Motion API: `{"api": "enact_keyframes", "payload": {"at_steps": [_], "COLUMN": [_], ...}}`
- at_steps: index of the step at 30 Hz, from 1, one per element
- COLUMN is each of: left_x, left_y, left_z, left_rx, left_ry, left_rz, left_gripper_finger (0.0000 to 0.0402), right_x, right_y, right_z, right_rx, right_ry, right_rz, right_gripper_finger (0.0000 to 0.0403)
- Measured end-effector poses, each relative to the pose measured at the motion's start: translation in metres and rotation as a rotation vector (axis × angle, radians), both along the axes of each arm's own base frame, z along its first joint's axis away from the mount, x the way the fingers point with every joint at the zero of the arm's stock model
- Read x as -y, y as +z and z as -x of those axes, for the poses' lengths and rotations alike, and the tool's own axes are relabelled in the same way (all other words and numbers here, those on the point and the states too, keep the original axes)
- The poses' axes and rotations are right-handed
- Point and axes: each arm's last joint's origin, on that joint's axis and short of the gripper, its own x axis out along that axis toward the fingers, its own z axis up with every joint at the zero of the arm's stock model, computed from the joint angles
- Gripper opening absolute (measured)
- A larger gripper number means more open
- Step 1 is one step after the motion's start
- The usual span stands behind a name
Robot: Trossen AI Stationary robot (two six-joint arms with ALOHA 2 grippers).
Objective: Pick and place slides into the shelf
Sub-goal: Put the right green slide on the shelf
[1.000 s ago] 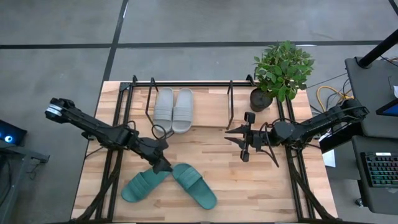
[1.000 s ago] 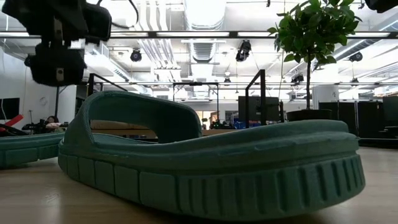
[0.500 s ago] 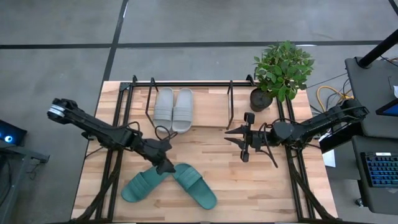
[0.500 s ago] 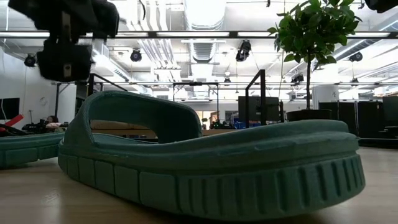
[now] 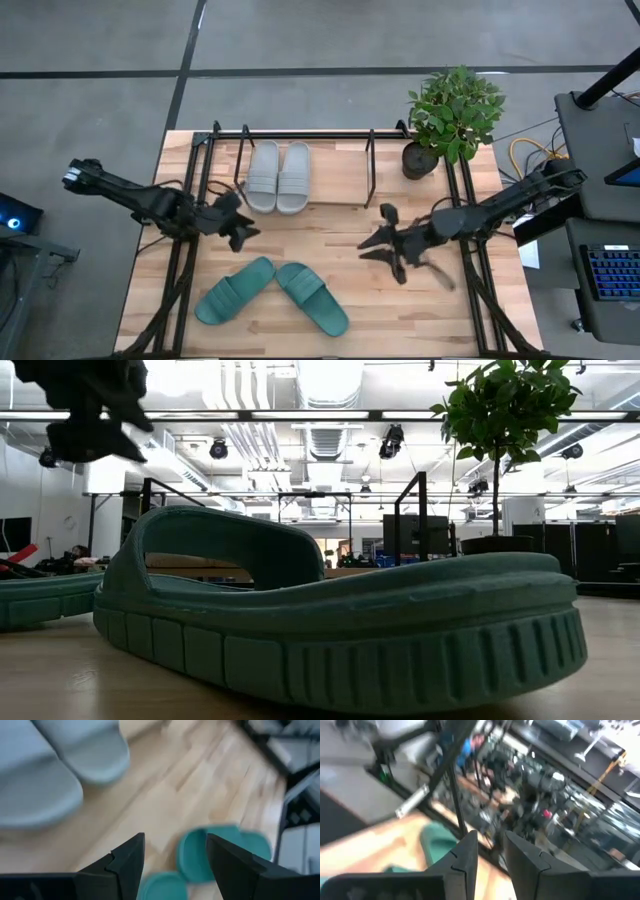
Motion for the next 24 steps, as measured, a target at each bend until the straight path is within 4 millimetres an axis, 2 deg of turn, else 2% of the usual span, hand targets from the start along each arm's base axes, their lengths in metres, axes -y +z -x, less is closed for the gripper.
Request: {"api": "enact_keyframes", "payload": {"at_steps": [7,11,15,20,24], "left_x": [-0.008,-0.009,-0.008,-0.008,-0.007], "left_y": [0.013,0.013,0.009,0.003,0.001], "left_z": [0.016,0.018,0.017,0.016,0.013], "left_rx": [0.106,0.113,0.099,0.073,0.058], "left_ry": [0.020,0.016,0.013,0.010,0.008], "left_rz": [-0.059,-0.068,-0.075,-0.084,-0.088], "left_gripper_finger": [0.0196,0.0196,0.0196,0.0196,0.0196], "right_x": [-0.034,-0.051,-0.067,-0.082,-0.093], "right_y": [-0.015,-0.015,-0.017,-0.017,-0.031], "right_z": [-0.042,-0.061,-0.070,-0.078,-0.083], "right_rx": [-0.200,-0.299,-0.460,-0.586,-0.656], "right_ry": [-0.179,-0.310,-0.303,-0.301,-0.201], "right_rz": [0.212,0.288,0.320,0.259,0.255], "right_gripper_finger": [0.0109,0.0119,0.0123,0.0122,0.0117]}}
